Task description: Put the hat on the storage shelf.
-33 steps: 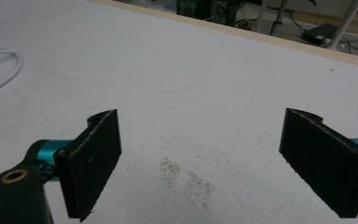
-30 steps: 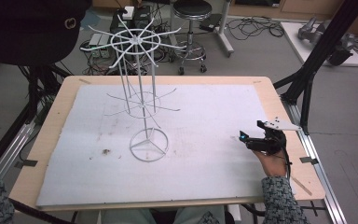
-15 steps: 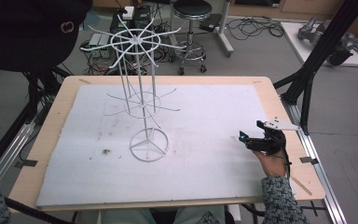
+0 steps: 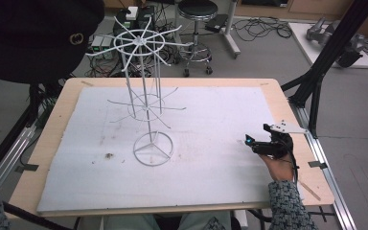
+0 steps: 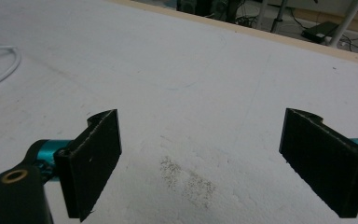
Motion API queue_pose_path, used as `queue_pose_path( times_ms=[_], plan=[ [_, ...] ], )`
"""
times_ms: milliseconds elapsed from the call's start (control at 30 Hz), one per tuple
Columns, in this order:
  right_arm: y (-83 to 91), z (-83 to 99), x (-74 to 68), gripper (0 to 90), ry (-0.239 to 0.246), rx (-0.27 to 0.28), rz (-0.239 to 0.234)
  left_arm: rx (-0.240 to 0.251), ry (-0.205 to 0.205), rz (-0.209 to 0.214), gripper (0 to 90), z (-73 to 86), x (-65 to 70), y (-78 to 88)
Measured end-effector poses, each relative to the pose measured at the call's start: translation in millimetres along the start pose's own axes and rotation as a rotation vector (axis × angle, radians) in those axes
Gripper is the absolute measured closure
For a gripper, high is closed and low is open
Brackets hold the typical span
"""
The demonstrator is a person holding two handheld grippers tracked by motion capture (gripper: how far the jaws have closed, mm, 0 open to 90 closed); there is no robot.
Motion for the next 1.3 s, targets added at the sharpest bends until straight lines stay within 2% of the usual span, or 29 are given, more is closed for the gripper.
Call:
queue_pose_path(
  times_ms=[167, 500, 767, 933, 1300],
  plan=[
    [-0.2, -0.1, -0.4, 11.8, 0.003, 0.0, 0.001, 0.018, 0.008, 0.013, 86.3, -4.7, 4.6, 3.2],
    [-2.0, -0.1, -1.7, 11.8, 0.008, -0.002, 0.001, 0.024, 0.005, 0.025, 86.3, -3.9, 14.8, 4.1],
    [-2.6, 0.5, -1.6, 11.9, 0.01, -0.009, 0.001, 0.008, 0.031, 0.022, 86.3, 11.9, 12.3, 3.5],
    [-3.0, 0.5, -2.1, 11.9, 0.013, -0.01, 0.0, -0.016, 0.02, 0.017, 86.2, 21.0, 13.3, 1.7],
    [-3.5, 0.7, -3.0, 11.9, 0.013, -0.012, 0.0, -0.01, 0.052, 0.011, 86.1, 40.1, 7.2, 6.9]
  ],
)
Point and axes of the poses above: each handheld gripper's, and its own axes: y roughly backward along the jaws, z roughly out of its underside, x roughly to its right, the point moved 8 cm from there along -y, roughly forward along the jaws, and after that the axes turned 1 degree about -x, right-handed, at the moved point
